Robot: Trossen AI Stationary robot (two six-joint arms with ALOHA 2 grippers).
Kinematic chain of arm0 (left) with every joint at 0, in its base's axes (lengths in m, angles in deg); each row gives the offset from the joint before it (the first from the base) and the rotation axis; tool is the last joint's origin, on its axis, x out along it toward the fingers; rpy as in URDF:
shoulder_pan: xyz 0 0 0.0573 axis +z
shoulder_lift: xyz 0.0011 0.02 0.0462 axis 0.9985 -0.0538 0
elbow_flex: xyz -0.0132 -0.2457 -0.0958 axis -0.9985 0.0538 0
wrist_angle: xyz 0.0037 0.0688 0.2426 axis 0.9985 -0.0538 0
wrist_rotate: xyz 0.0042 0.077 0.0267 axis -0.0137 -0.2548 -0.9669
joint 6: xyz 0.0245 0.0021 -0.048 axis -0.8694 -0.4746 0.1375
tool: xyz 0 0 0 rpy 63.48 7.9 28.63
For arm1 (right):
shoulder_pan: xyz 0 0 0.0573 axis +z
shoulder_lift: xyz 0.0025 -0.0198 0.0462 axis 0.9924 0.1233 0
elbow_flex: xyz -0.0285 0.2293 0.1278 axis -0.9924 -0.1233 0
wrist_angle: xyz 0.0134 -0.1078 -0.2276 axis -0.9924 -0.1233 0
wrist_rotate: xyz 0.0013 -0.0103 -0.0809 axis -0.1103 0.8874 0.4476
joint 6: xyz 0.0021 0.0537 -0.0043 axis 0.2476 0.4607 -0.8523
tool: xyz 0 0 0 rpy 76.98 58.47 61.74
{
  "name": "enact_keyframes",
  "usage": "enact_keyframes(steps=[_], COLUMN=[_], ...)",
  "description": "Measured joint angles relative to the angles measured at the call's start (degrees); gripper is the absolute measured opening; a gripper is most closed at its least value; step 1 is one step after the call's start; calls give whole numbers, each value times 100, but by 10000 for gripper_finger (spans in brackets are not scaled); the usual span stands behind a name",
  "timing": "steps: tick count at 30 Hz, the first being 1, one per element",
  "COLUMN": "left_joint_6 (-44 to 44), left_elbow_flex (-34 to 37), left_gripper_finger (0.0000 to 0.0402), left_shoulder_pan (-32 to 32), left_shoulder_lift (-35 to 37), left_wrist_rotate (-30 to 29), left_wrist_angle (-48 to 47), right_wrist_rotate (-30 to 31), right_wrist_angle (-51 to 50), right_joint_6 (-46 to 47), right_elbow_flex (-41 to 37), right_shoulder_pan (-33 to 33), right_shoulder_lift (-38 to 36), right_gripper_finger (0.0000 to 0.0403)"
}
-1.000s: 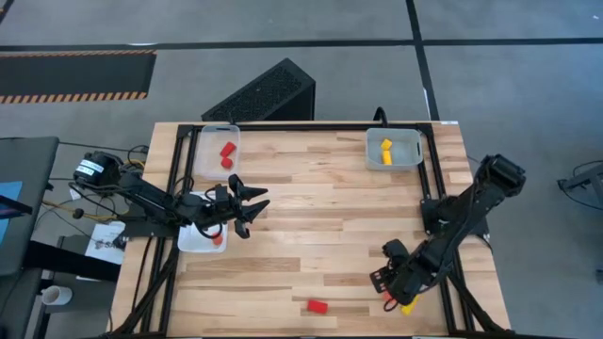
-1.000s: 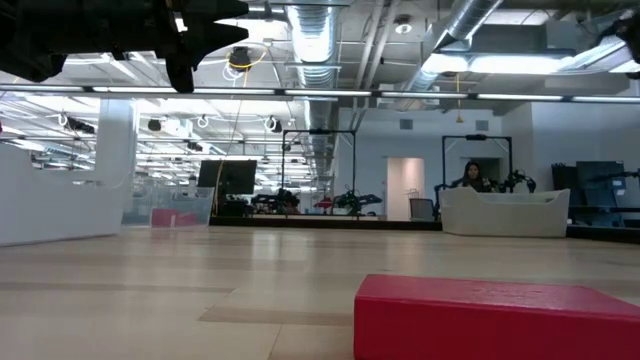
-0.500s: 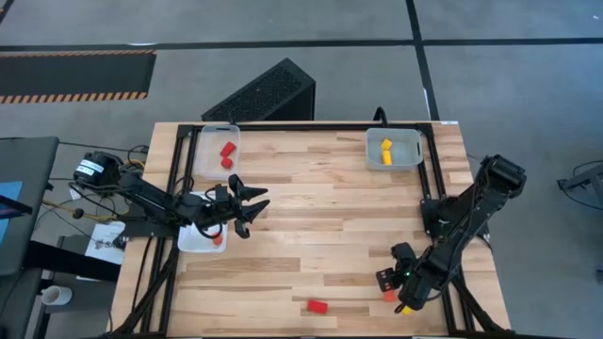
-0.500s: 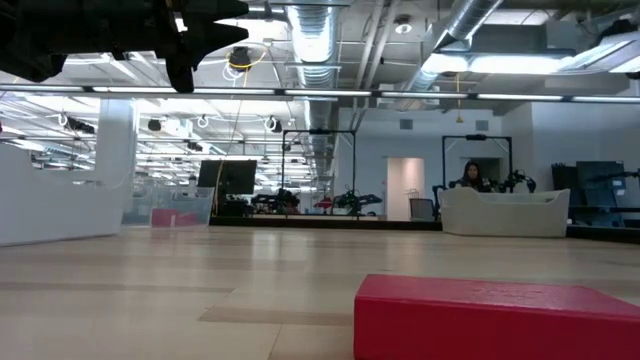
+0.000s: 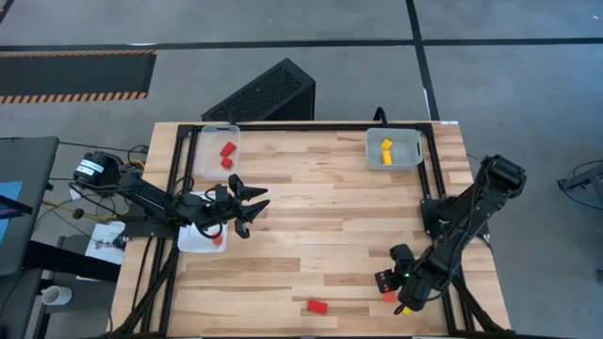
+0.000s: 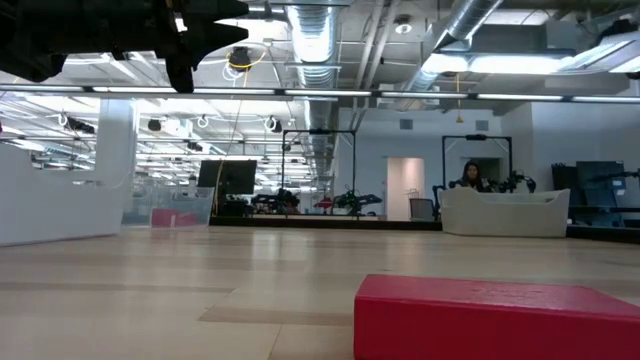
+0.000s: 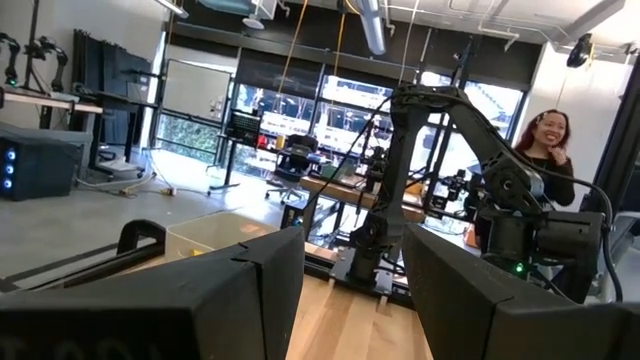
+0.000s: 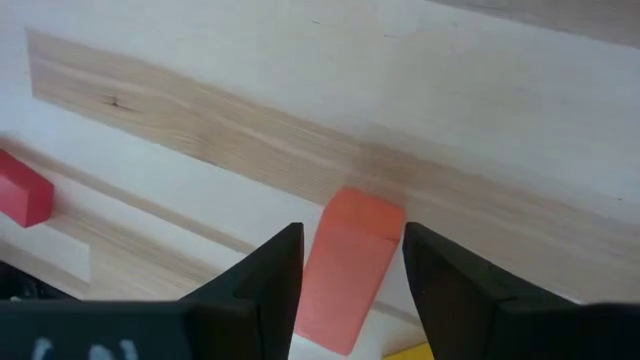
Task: Sort & place blocks by color
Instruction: Put the orange block into the white bin
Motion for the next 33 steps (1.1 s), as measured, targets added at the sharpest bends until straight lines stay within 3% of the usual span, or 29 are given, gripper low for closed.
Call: enact_keyframes(steps=[13,33], left_joint_6=[-2,9], left_elbow_flex=[0,0], left_gripper_finger=[157,157], left_shoulder_pan=[0,0], left_shoulder_lift=[0,0], left_wrist_rotate=[-2,0], left_wrist_angle=[0,2], right_wrist_rotate=[-4,-145], right_wrist_angle=[95,397], right_joint_6=[-368,-348], right_elbow_flex=[0,0], right_shoulder_pan=[9,74], right_shoulder_lift=[0,18], right_gripper_finger=[206,314])
